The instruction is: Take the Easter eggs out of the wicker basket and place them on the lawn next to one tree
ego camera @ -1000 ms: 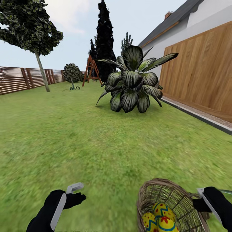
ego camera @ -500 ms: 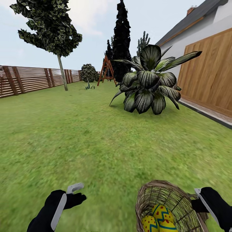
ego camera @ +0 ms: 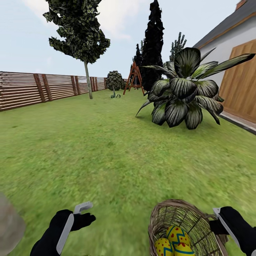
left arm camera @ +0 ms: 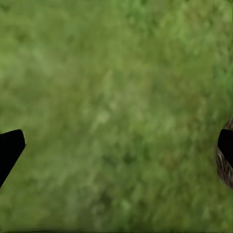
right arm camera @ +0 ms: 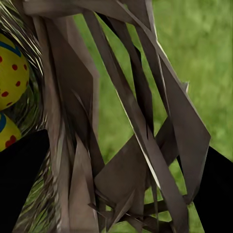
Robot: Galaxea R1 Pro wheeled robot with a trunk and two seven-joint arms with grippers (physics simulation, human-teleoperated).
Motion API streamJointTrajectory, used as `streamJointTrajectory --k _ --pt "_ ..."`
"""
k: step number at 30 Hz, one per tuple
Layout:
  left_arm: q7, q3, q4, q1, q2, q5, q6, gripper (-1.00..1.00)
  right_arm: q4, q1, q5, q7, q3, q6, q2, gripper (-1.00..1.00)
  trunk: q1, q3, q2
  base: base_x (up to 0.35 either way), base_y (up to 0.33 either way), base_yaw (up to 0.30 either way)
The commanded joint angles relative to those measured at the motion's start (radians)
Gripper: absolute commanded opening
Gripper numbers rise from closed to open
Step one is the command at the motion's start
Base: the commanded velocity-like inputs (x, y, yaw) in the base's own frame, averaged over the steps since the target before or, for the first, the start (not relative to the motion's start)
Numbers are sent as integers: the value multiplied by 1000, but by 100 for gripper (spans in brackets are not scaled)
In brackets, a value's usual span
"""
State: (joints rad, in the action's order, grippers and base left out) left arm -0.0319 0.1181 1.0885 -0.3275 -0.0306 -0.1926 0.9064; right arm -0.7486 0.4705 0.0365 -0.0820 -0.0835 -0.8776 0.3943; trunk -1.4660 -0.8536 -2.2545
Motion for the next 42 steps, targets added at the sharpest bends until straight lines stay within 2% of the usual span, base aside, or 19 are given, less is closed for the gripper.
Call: streamJointTrajectory --k 1,5,8,17,24,38,42 --pt "-3 2 1 -1 -1 -7 5 100 -1 0 11 -1 -4 -4 2 -100 0 -1 -1 0 0 298" --pt "-3 2 -1 -1 -2 -7 5 100 -1 0 11 0 -4 -4 0 -100 0 -1 -1 0 0 298" --pt "-3 0 -1 -1 -2 -7 5 100 -1 0 -6 2 -4 -4 -26 -100 0 -1 -1 0 0 298" --pt "1 -1 0 -1 -3 -8 5 100 0 0 -13 2 -4 -3 -32 -100 0 -1 -1 -98 24 298" --pt "4 -15 1 -1 -7 -10 4 100 0 0 -13 2 -4 -3 -33 -100 0 -1 -1 -168 292 298" --pt "3 -14 4 -1 -6 -9 5 100 2 0 -13 2 -4 -3 -32 -100 0 -1 -1 -23 327 298" --pt "0 -12 8 -1 1 -7 6 100 2 0 -13 2 -4 -3 -32 -100 0 -1 -1 -59 329 298"
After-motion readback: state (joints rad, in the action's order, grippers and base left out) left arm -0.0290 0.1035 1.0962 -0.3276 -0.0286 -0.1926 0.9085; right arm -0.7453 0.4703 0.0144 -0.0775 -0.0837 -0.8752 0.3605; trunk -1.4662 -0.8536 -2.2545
